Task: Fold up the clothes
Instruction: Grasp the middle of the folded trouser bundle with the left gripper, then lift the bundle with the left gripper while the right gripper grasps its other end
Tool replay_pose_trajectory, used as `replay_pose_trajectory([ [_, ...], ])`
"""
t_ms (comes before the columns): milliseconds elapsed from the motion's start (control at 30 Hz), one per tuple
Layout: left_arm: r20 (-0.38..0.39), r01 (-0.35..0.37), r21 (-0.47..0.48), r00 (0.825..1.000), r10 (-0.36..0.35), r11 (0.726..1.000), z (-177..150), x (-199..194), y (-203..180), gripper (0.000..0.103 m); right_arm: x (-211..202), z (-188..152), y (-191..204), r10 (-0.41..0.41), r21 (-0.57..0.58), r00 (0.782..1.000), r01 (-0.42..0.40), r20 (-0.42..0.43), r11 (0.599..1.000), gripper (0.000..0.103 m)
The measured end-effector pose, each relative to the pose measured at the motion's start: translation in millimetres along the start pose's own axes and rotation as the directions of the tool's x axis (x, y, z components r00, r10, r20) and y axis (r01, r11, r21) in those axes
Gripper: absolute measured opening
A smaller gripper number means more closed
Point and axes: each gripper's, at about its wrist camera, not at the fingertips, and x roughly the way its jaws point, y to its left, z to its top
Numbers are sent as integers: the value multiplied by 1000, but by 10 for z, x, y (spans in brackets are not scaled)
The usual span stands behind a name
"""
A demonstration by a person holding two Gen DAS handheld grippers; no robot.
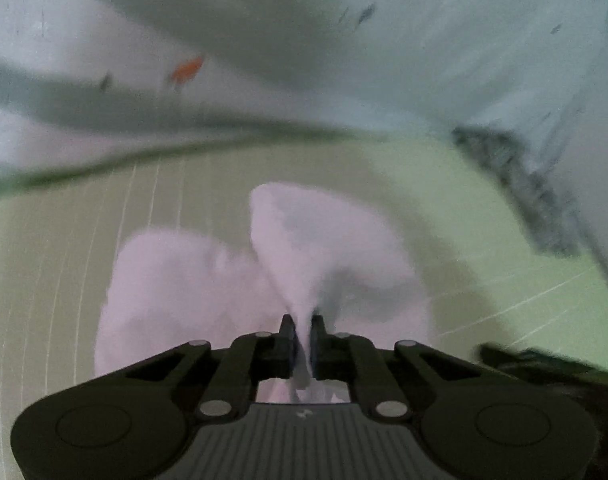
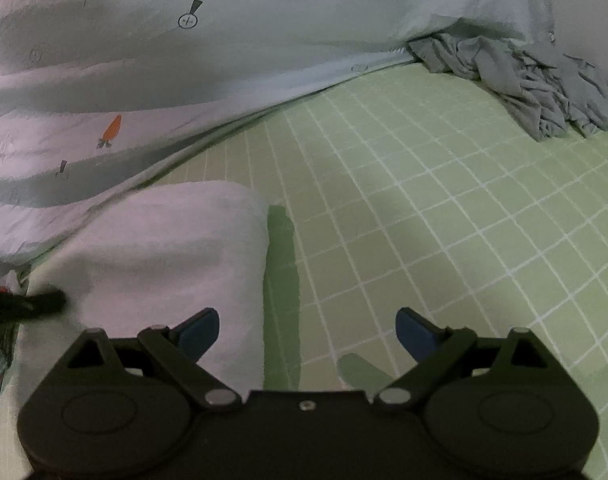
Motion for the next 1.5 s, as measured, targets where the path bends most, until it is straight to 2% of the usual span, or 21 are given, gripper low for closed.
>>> replay_pose_trajectory([
  [100,90,17,17,996,-18,1000,116,-383,-7,8,2,39,57,8,1,1000,-8,20,1000,96],
  [200,135,9,-17,991,-6,1000,151,-651,184,8,10,54,162,22,-19,999,-22,29,1000,96],
  [300,91,-52,-118,994,63,992,-19,-619,616,8,39,3,304,35,-61,999,-34,18,998,96],
  [367,12,-113,-193,993,118,975,-259,-444,936,9,71,-62,394,39,-90,999,-39,-5,995,96],
  [400,-12,-113,-245,993,113,963,-414,-322,1110,10,92,-91,432,40,-103,999,-42,-20,994,96],
  [467,-53,-107,-321,994,95,941,-685,-106,1383,21,135,-143,503,40,-127,998,-47,-52,991,96],
  [500,-59,-106,-340,994,91,934,-751,-48,1428,23,158,-166,537,39,-137,997,-48,-70,989,96],
  [567,-55,-97,-365,995,83,926,-802,-20,1492,37,170,-185,610,35,-155,996,-49,-87,987,96],
  [600,-47,-93,-368,996,82,925,-796,-34,1509,41,164,-193,648,38,-168,995,-53,-90,984,96],
  [667,-40,-106,-336,994,98,936,-758,-49,1505,64,173,-202,721,45,-186,994,-63,-98,981,98],
  [733,-58,-122,-298,992,110,947,-758,3,1552,76,207,-208,794,52,-198,992,-74,-111,977,99],
  [967,-97,-16,-329,995,-17,944,-772,171,1808,87,455,-179,1022,71,-195,987,-99,-145,976,103],
  [1067,-115,55,-359,988,-103,932,-777,294,1878,89,603,-159,1092,83,-162,983,-110,-165,981,103],
  [1200,-125,146,-388,970,-210,910,-780,483,1946,89,773,-173,1157,134,-113,971,-158,-197,981,103],
  [1300,-115,201,-429,955,-274,881,-783,592,1974,85,895,-180,1142,159,-46,960,-174,-230,984,103],
  [1333,-106,221,-445,949,-296,868,-782,613,1979,72,922,-169,1126,170,-30,954,-183,-247,983,103],
  [1367,-96,238,-462,944,-315,854,-784,632,1985,63,949,-158,1110,182,-14,947,-193,-263,981,102],
  [1400,-86,241,-476,944,-317,846,-794,634,1987,62,957,-135,1078,211,15,937,-215,-277,976,95],
  [1433,-76,244,-468,946,-314,849,-796,617,1959,55,963,-112,1046,239,43,927,-237,-290,971,90],
  [1467,-67,245,-458,949,-307,855,-797,596,1924,49,911,-118,1053,246,30,928,-247,-280,968,82],
  [1500,-57,237,-437,955,-290,868,-793,556,1857,45,858,-124,1061,252,17,929,-257,-270,966,68],
])
